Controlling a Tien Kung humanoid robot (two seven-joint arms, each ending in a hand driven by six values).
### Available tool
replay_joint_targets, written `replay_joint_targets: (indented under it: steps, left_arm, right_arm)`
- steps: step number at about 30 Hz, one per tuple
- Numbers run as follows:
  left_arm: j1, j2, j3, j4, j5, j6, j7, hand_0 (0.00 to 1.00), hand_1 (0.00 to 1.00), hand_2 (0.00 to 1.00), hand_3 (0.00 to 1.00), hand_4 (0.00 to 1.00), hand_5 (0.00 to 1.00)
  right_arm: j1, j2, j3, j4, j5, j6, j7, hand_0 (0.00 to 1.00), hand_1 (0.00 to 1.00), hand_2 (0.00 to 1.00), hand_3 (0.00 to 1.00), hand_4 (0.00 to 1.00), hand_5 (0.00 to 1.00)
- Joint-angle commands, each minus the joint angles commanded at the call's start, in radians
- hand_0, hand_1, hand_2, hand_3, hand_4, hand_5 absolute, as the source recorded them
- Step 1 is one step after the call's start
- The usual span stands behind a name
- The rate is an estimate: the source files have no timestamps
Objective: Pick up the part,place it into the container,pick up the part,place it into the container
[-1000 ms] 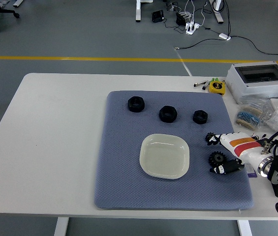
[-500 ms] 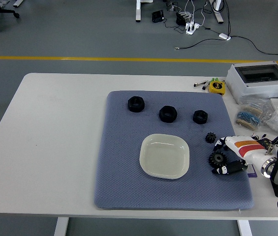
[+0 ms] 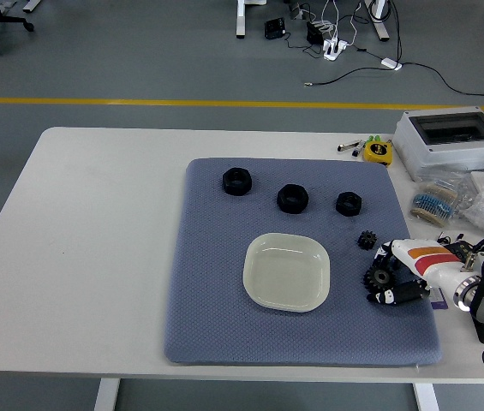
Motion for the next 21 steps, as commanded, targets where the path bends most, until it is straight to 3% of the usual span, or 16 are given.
replay_joint_targets:
  steps: [5, 6, 11, 12, 21]
  left_arm:
    - [0.001, 0.0, 0.0, 0.0, 0.0, 0.0, 0.0, 0.702, 0.649, 0.665, 0.58, 0.674, 0.632]
    - [0.001, 0.0, 0.0, 0.0, 0.0, -0.001, 0.0, 0.703, 0.65, 0.665, 0.581, 0.673, 0.631]
    - [0.001, 0.0, -0.001, 0.0, 0.002, -0.001, 0.001, 0.703, 0.65, 0.665, 0.581, 0.673, 0.631]
    - [0.001, 0.0, -0.001, 0.0, 0.002, -0.001, 0.001, 0.703, 0.65, 0.665, 0.58, 0.674, 0.632]
    - [-0.001, 0.0, 0.002, -0.001, -0.002, -0.002, -0.001, 0.703, 0.65, 0.665, 0.582, 0.673, 0.629]
  right_arm:
    - [-0.001, 0.0, -0.002, 0.0, 0.014, -0.007, 0.003, 0.266, 0.425, 0.495, 0.536, 0.908, 0.364]
    - [-0.001, 0.001, -0.003, 0.001, 0.015, -0.009, 0.004, 0.207, 0.362, 0.451, 0.525, 0.729, 0.311]
    - [-0.001, 0.001, -0.004, 0.003, 0.023, -0.017, 0.006, 0.207, 0.362, 0.451, 0.525, 0.729, 0.311]
    - [-0.001, 0.001, -0.005, 0.003, 0.024, -0.018, 0.006, 0.124, 0.267, 0.376, 0.505, 0.689, 0.268]
    - [-0.002, 0.0, -0.003, 0.018, 0.026, -0.04, 0.009, 0.101, 0.227, 0.349, 0.499, 0.696, 0.229]
